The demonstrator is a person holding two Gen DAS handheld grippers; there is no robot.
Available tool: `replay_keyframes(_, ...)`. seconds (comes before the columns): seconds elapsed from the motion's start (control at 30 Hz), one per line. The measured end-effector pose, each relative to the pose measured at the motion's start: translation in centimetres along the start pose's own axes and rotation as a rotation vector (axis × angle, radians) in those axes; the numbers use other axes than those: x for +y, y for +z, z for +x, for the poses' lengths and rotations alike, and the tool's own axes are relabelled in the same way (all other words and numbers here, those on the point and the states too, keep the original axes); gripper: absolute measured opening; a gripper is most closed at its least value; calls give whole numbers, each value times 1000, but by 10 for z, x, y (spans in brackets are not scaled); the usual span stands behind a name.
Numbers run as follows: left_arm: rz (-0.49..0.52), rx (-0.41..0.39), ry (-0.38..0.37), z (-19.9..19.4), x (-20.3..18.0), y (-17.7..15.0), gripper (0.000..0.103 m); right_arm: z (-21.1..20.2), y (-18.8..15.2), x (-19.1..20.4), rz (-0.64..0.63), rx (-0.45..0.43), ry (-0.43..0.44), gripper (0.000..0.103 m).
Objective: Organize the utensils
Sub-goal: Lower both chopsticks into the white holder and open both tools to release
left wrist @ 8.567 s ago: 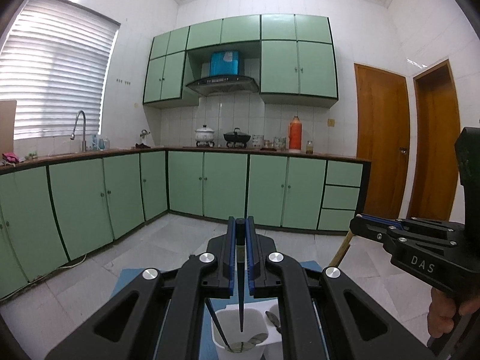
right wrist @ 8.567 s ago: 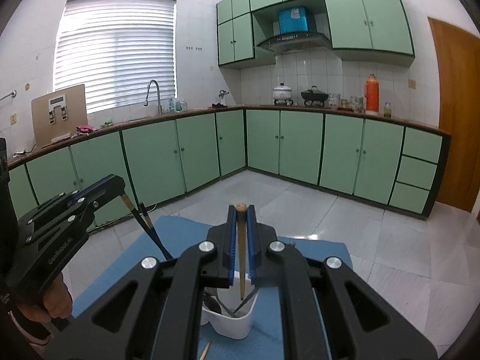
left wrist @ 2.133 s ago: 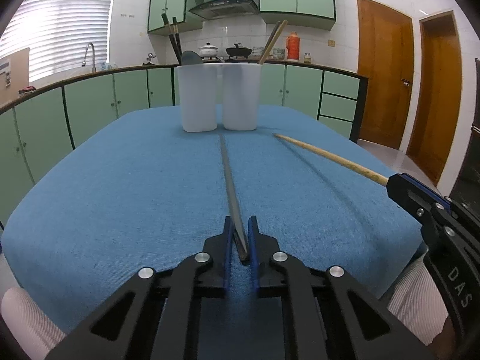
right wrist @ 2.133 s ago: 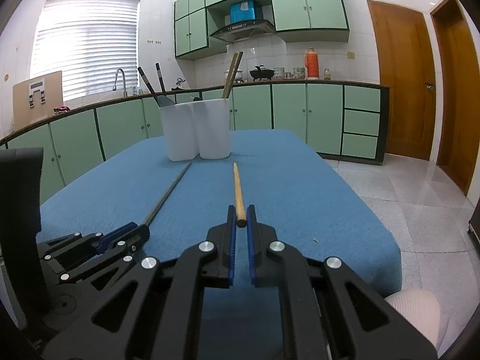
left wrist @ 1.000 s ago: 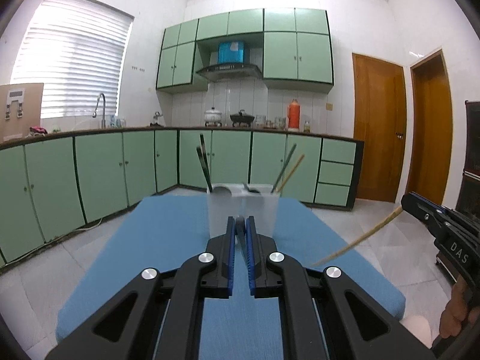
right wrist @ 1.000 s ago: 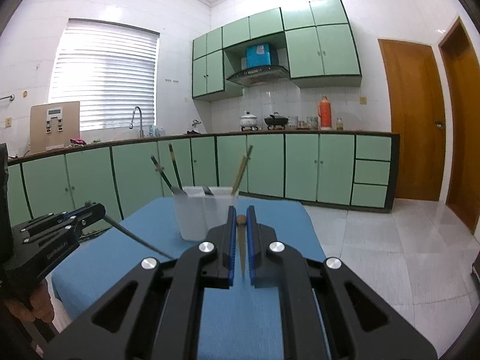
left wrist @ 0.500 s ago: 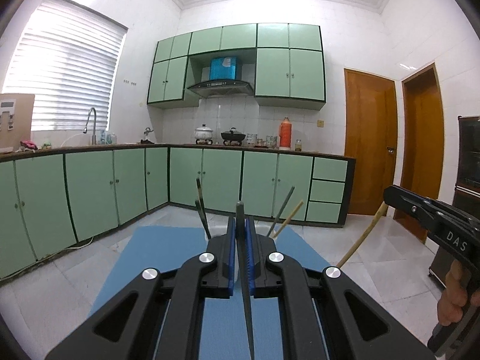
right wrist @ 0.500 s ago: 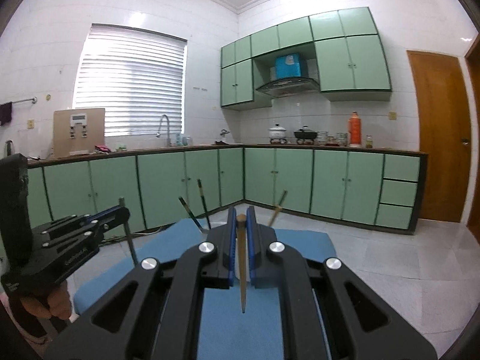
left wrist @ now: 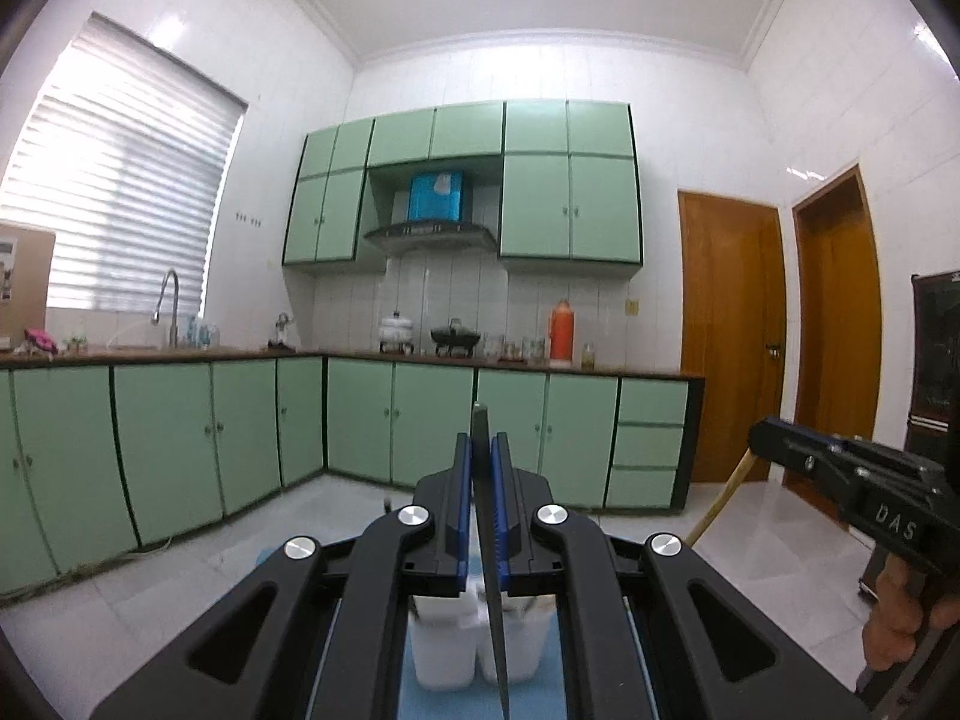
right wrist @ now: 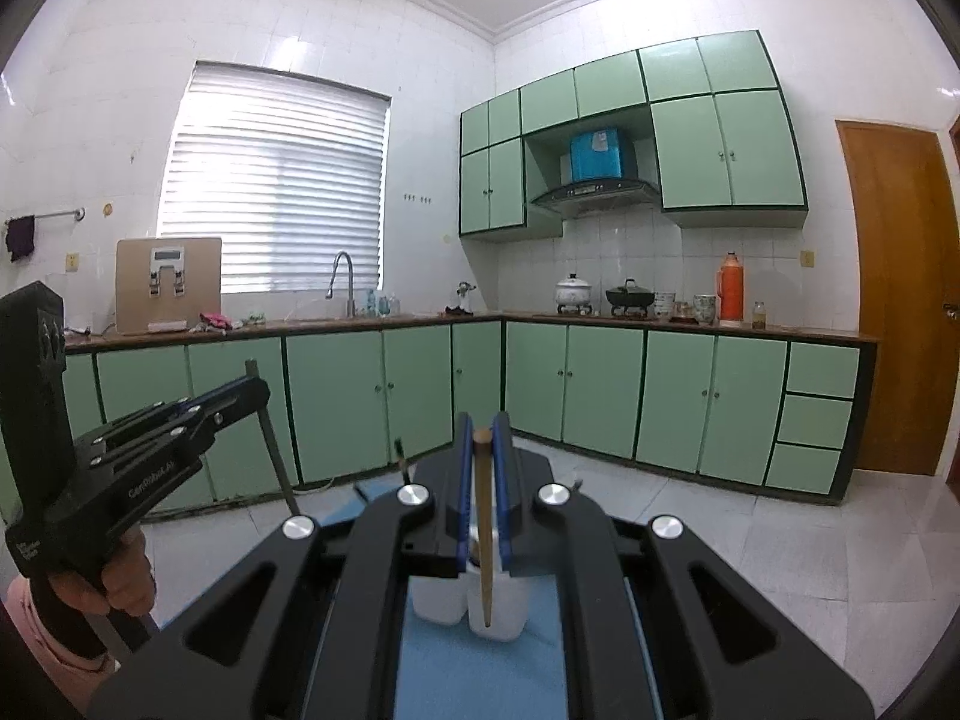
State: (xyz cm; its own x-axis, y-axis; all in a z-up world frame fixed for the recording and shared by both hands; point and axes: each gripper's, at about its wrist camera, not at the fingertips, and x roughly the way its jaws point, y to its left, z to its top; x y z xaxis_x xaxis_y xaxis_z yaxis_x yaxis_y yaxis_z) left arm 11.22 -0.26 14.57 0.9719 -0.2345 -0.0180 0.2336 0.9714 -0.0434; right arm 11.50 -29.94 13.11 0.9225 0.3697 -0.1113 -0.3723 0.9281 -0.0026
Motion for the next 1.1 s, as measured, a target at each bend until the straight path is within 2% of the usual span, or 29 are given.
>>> replay_keyframes(0.23,31,-86,37,46,-2,27,6,36,25,-9,-14,-29,-17,6)
replay_keyframes(0.37,46,-107,68,79,3,29,6,65,28,-18,-9,-22,-24,6)
replay_keyframes(0.7,29,-19,121,160,23,-11,6,139,-5,-32,23,80,-56,6)
replay_keyframes(1.1,16,95,117,192,34,-55,6,189,-47,-28,39,188,-62,6)
